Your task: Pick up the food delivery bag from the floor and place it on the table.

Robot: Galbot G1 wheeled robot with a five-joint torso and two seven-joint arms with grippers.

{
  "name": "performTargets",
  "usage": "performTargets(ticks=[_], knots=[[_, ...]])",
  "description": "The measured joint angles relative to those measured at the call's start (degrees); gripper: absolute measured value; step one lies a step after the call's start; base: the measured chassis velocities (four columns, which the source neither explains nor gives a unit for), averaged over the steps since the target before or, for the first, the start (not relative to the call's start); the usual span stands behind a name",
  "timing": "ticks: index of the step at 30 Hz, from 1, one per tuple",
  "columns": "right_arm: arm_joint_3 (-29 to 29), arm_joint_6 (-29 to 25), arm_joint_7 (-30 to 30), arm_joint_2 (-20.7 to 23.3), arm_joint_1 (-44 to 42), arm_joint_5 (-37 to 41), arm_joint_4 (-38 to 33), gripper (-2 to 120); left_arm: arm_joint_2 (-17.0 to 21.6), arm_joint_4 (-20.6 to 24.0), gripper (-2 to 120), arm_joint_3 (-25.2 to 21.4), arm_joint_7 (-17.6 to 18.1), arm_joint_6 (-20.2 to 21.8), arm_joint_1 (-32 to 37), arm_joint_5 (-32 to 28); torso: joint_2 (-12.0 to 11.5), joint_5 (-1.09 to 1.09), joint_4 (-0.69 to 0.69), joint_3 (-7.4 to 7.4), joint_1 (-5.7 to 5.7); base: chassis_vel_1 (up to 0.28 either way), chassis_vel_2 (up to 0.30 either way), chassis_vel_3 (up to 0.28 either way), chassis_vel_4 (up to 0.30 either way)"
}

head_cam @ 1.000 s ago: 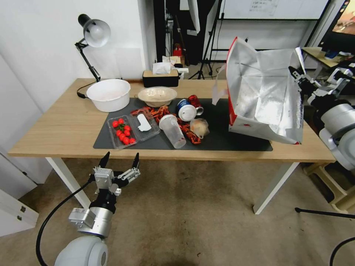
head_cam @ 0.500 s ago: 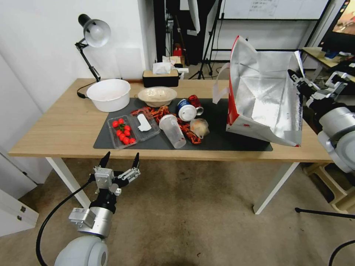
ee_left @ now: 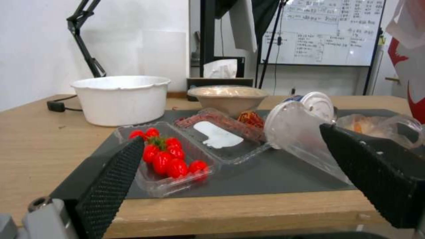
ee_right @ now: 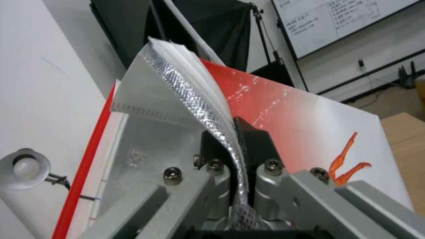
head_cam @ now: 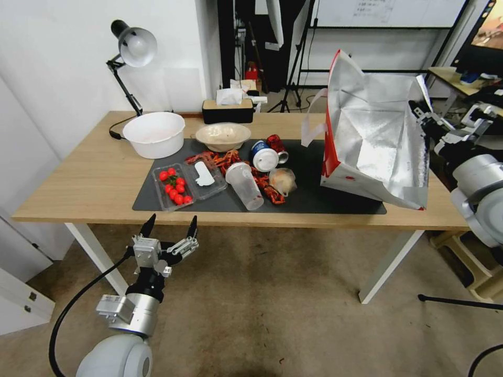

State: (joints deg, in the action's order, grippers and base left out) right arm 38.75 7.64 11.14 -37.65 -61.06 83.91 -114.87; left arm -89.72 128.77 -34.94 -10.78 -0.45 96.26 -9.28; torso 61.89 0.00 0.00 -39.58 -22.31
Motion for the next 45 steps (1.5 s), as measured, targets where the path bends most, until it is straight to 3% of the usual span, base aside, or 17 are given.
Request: performTargets(ticks=[7, 9, 11, 12, 15, 17, 19, 23, 25, 27, 29, 32, 45], knots=[[0.3, 0.1, -0.3, 0.3, -0.2, 0.0, 0.3, 0, -0.2, -0.1, 99, 0.2, -0.1, -0.1, 0.0, 0.0, 0.0, 0.0, -0.01, 0.0, 0.0, 0.0, 0.0, 0.0, 0.0], [0.4, 0.1, -0.4, 0.3, -0.2, 0.0, 0.4, 9, -0.3, -0.2, 99, 0.2, -0.1, -0.1, 0.0, 0.0, 0.0, 0.0, -0.01, 0.0, 0.0, 0.0, 0.0, 0.0, 0.0], [0.4, 0.1, -0.4, 0.3, -0.2, 0.0, 0.4, 9, -0.3, -0.2, 99, 0.2, -0.1, -0.1, 0.0, 0.0, 0.0, 0.0, -0.01, 0.0, 0.0, 0.0, 0.0, 0.0, 0.0], [0.4, 0.1, -0.5, 0.3, -0.2, 0.0, 0.4, 21, -0.3, -0.2, 99, 0.2, -0.1, -0.2, 0.0, 0.0, 0.0, 0.0, -0.01, 0.0, 0.0, 0.0, 0.0, 0.0, 0.0], [0.4, 0.1, -0.5, 0.3, -0.1, 0.0, 0.5, 25, -0.3, -0.2, 99, 0.2, -0.1, -0.2, 0.0, 0.0, 0.0, 0.0, -0.01, 0.0, 0.0, 0.0, 0.0, 0.0, 0.0], [0.4, 0.1, -1.0, 0.4, 0.2, -0.2, 0.5, 42, -0.2, -0.2, 99, 0.1, -0.1, -0.3, 0.1, 0.0, 0.0, 0.0, 0.0, -0.01, 0.0, 0.0, 0.0, 0.0, 0.0], [0.4, 0.1, -1.0, 0.4, 0.2, -0.2, 0.5, 42, -0.2, -0.2, 99, 0.1, -0.1, -0.3, 0.1, 0.0, 0.0, 0.0, 0.0, 0.0, 0.0, 0.0, 0.0, 0.0, 0.0], [0.4, 0.0, -1.4, 0.4, 0.3, -0.5, 0.5, 57, -0.2, -0.3, 99, 0.1, -0.2, -0.3, 0.1, 0.0, 0.0, 0.0, 0.0, 0.0, 0.0, 0.0, 0.0, 0.0, 0.0], [0.8, -0.4, -2.0, 0.5, 0.1, -1.3, 0.5, 70, -0.2, -0.4, 100, 0.2, -0.4, -0.3, 0.2, 0.1, 0.0, 0.0, -0.01, 0.0, 0.0, 0.0, 0.0, 0.0, 0.0], [1.1, -0.8, -2.2, 0.6, 0.0, -1.7, 0.5, 74, -0.3, -0.4, 99, 0.2, -0.6, -0.4, 0.2, 0.1, 0.0, 0.0, 0.0, 0.0, 0.0, 0.0, 0.0, 0.0, 0.0], [1.7, -1.8, -2.8, 0.9, 0.0, -2.6, 0.2, 86, -0.3, -0.5, 99, 0.3, -0.8, -0.4, 0.2, 0.2, 0.0, 0.0, 0.0, 0.0, 0.0, 0.0, 0.0, 0.0, 0.0], [2.5, -2.8, -3.5, 1.1, 0.0, -5.1, -0.2, 95, -0.3, -0.5, 99, 0.3, -0.9, -0.4, 0.1, 0.2, 0.0, 0.0, -0.01, 0.0, 0.0, 0.0, 0.0, 0.0, 0.0], [3.5, -3.2, -4.3, 0.7, -2.7, -7.9, -1.9, 100, -0.2, -0.5, 99, 0.3, -0.9, -0.6, 0.4, 0.2, 0.0, 0.0, 0.0, 0.0, 0.0, 0.0, 0.0, 0.0, 0.0]])
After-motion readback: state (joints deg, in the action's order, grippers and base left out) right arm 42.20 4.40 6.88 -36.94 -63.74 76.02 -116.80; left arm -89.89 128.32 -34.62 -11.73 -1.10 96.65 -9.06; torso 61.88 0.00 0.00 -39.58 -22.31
